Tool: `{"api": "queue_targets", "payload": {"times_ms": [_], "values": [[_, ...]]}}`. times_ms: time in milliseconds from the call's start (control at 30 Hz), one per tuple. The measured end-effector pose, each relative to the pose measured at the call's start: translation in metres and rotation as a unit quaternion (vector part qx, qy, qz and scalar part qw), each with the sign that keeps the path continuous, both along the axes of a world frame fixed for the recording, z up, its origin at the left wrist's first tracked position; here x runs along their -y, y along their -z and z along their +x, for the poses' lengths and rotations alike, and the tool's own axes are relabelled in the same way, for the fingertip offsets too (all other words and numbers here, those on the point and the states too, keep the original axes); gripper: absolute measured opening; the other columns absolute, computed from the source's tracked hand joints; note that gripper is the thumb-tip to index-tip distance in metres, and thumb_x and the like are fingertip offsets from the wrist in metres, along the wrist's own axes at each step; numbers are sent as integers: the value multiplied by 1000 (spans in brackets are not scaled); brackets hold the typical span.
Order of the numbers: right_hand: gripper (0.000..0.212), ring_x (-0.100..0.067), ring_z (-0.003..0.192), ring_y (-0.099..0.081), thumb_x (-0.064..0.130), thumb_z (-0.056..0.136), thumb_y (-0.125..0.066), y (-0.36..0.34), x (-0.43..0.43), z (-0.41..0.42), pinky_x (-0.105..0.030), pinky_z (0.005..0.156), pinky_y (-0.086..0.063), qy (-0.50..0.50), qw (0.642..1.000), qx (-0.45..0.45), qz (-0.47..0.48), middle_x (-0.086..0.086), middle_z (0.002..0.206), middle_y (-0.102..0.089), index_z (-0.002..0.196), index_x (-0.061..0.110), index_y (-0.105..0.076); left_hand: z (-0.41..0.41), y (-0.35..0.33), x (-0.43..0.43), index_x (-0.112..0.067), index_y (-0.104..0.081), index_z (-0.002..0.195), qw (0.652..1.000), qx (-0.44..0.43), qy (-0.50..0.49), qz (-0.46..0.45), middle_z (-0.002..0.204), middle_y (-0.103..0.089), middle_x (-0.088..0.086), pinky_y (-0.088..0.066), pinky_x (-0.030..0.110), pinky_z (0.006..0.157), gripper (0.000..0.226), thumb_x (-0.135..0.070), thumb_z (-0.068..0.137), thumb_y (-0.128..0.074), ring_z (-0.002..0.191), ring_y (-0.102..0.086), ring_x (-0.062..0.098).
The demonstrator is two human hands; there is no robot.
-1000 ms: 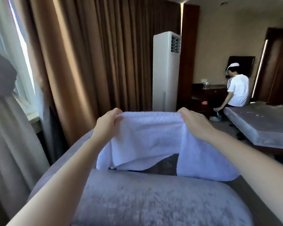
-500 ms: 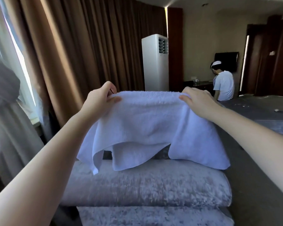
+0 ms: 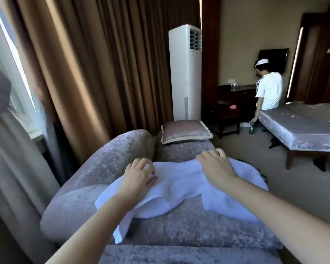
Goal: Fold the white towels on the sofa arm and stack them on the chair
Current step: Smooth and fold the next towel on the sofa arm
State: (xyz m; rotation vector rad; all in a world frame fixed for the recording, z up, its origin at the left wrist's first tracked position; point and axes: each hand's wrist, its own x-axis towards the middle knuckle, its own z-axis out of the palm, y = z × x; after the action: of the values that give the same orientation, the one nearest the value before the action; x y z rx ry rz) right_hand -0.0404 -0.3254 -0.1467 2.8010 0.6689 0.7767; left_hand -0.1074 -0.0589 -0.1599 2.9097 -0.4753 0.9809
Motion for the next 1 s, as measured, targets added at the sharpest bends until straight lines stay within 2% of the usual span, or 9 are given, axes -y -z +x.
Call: {"api": "queue_targets", "payload": {"times_ms": [100,233,367,433,500,600,733,900,1000], "values": [[19,-20,72,-61,35,67,-73,3,-28,-13,-36,88,-30,-189,980,44,46,6,75,-62,79,22,-66,-15,3,1,-27,-60,78,998,25,48,43,82,-54,-10,-42,30,63,43,-68,78,-52,75,-52,16],[43,-17,83,-59,57,86,-45,17,-61,-41,-41,107,-26,-281,957,-67,23,7,81,-65,88,19,-65,-29,-3,3,-25,-60,79,983,-13,35,180,72,-55,-9,-41,28,52,50,-72,62,-60,59,-54,14],[40,-20,93,-56,54,85,-50,24,-75,-49,-40,111,-16,-228,968,-105,11,3,93,-64,102,19,-57,-33,-22,-6,-19,-54,59,984,4,11,177,50,-52,-5,-29,20,41,28,-25,46,-78,40,-52,17],[29,-23,82,-59,41,84,-51,21,-80,-51,-35,94,-28,-193,979,-38,49,0,81,-64,93,15,-58,-38,-40,-9,-16,-56,63,993,29,20,109,50,-53,-2,-26,20,39,14,-17,58,-69,41,-53,21],[17,-24,63,-57,32,69,-61,14,-85,-59,-34,69,-32,-150,983,29,102,2,62,-58,73,16,-57,-47,-62,-6,-14,-56,70,995,68,31,73,50,-52,0,-27,20,35,11,-15,64,-64,40,-52,23],[36,-25,59,-55,17,46,-85,-9,-86,-64,-29,55,-38,-101,980,86,148,4,55,-53,67,17,-56,-61,-98,-3,-9,-57,82,993,114,-11,34,55,-55,5,-24,23,34,12,-6,76,-67,42,-53,27],[51,-27,56,-57,-2,24,-84,-45,-56,-65,-29,51,-42,-26,978,140,153,-1,56,-55,62,16,-54,-80,-149,-21,-9,-53,96,986,111,-94,80,80,-61,8,-31,34,52,5,-9,91,-55,73,-59,32],[50,-29,55,-53,-9,28,-81,-75,2,-76,-31,51,-34,38,974,186,120,-7,58,-51,66,10,-55,-93,-173,-48,-9,-52,90,978,75,-154,120,70,-52,4,-38,37,51,16,4,83,-59,73,-53,29],[53,-30,56,-53,-14,31,-80,-85,29,-90,-33,52,-35,74,971,207,94,-9,63,-50,72,8,-53,-103,-182,-50,-12,-61,102,976,51,-193,84,88,-60,6,-34,33,56,22,2,87,-53,82,-57,31]]}}
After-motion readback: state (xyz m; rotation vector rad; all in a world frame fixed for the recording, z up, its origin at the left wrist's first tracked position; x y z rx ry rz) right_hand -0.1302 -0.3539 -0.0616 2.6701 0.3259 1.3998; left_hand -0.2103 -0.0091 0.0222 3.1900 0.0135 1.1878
